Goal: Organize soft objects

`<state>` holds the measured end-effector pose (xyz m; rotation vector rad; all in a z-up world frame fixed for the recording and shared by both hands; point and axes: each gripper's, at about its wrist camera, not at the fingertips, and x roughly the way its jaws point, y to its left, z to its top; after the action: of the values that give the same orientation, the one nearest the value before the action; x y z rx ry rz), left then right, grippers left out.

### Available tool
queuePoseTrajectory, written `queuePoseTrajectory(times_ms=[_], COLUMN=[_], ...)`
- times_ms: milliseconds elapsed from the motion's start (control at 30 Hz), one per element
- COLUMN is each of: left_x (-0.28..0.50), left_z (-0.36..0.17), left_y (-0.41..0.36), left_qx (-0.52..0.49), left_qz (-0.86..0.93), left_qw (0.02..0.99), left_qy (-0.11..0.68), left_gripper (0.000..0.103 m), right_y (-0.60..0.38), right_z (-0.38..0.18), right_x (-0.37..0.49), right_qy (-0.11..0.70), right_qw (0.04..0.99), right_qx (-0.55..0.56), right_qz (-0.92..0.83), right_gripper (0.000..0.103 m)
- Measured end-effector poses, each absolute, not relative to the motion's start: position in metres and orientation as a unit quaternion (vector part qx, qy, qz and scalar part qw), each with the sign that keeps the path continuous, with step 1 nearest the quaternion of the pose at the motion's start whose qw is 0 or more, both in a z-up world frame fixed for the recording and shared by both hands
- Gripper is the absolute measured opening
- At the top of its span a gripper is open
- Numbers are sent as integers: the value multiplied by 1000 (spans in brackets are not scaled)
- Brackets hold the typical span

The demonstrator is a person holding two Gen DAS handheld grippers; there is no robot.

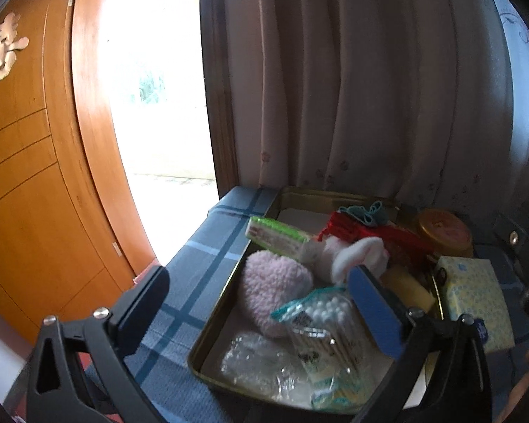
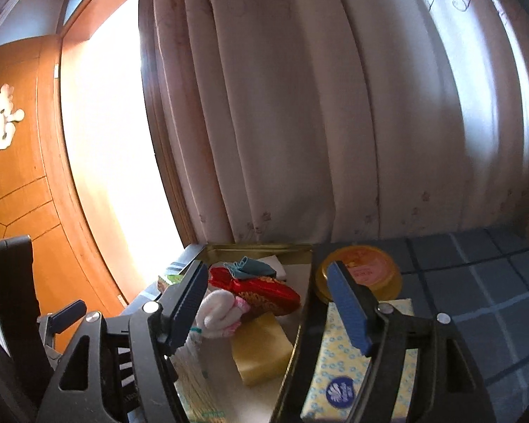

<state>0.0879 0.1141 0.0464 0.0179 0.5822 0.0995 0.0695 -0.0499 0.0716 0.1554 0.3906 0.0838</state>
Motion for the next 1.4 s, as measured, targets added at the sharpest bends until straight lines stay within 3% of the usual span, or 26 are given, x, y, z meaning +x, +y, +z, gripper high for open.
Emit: queuePoseTrajectory(times_ms=[1400], left_x=[69], left_z=[49], left_y=[115], left_qx=[23], left_qz=[46], left_qw=[959], left_qy=[277], left_gripper=[103], right_y=[-48], right_z=[70], right_x=[46], right_qy=[192], right_qw=[977], right_qx=[77], right_qz=[42], right_gripper=[72])
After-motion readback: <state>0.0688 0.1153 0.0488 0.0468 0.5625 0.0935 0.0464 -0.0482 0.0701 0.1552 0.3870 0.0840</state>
